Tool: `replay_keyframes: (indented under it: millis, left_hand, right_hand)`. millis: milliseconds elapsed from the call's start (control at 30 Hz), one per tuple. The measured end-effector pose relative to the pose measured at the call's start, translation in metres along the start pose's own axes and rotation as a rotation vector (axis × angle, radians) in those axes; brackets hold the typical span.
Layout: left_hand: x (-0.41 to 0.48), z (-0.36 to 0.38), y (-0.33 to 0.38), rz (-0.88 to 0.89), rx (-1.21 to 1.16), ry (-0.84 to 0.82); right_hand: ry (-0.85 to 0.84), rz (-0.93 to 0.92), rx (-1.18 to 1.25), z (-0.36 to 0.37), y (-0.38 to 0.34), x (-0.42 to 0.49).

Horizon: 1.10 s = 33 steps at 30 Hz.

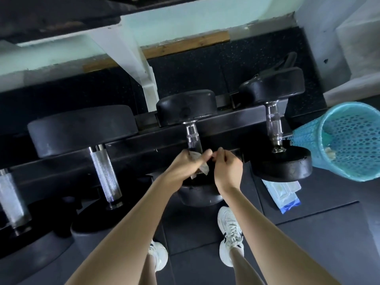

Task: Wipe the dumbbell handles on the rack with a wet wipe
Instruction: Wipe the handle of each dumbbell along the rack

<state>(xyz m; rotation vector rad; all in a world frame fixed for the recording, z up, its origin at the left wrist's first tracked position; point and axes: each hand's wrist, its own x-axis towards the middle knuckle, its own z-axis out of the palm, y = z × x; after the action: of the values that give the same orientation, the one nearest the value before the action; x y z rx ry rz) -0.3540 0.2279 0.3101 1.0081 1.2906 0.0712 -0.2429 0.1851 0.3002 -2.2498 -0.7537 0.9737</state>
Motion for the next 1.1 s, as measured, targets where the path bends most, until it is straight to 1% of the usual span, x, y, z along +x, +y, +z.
replay_keyframes:
  millis: [33, 100, 167, 267, 333, 433, 500, 600, 700, 767, 833, 900, 967, 1000, 1033, 1067, 1100]
  left_hand:
    - [-0.004, -0.004, 0.002, 0.013, 0.0, -0.038]
    - [-0.01, -0.012, 0.001, -0.03, -0.034, -0.02]
    - [-0.016, -0.017, -0.005, -0.043, -0.061, 0.041]
    - [-0.013, -0.014, -0.02, 0.048, -0.043, 0.196]
    - [-0.009, -0.006, -0.02, 0.08, -0.086, 0.276]
    - [-0.003, 0.001, -0.015, 0.078, -0.131, 0.343]
    - [0.0, 0.001, -0.014, 0.07, -0.156, 0.318]
    - [0.002, -0.006, -0.016, 0.047, -0.125, 0.24]
    - [0.007, -0.021, -0.011, -0.008, -0.071, 0.051]
    - [0.011, -0.029, -0.007, -0.046, 0.06, -0.049]
    - [0.009, -0.028, -0.006, -0.063, 0.126, -0.076]
    - [0.004, -0.022, -0.005, -0.063, 0.117, -0.074]
    - [-0.001, -0.012, -0.002, -0.072, 0.144, -0.032]
    - [-0.001, -0.006, 0.003, -0.105, 0.188, 0.009]
    - [0.001, 0.001, 0.007, -0.161, 0.237, 0.081]
    - [0.003, 0.009, 0.012, -0.247, 0.254, 0.19]
    - [0.002, 0.015, 0.017, -0.323, 0.225, 0.293]
  right_hand:
    - [-0.008, -0.003, 0.008, -0.001, 0.0, 0.0]
    - [-0.025, 0.001, 0.017, -0.002, -0.001, -0.001]
    - [-0.033, 0.01, 0.024, -0.003, -0.001, 0.0]
    - [-0.049, 0.02, 0.03, -0.005, 0.0, 0.001]
    - [-0.054, 0.016, 0.035, -0.005, 0.002, 0.001]
    - [-0.03, 0.006, 0.041, -0.004, 0.004, 0.0]
    - [-0.004, -0.006, 0.04, -0.003, 0.006, 0.001]
    - [0.013, -0.023, 0.027, -0.001, 0.007, 0.001]
    - [0.012, -0.039, 0.027, 0.0, 0.005, 0.001]
    - [0.002, -0.035, 0.033, 0.0, 0.006, 0.0]
    - [-0.005, -0.035, 0.031, -0.001, 0.006, 0.0]
    - [0.005, -0.038, 0.02, -0.001, 0.005, 0.0]
    - [0.027, -0.039, 0.016, 0.0, 0.005, -0.001]
    - [0.037, -0.039, 0.021, 0.0, 0.005, -0.002]
    - [0.048, -0.039, 0.026, 0.001, 0.005, -0.002]
    - [0.058, -0.038, 0.029, 0.001, 0.005, -0.003]
    - [0.06, -0.037, 0.03, 0.0, 0.005, -0.003]
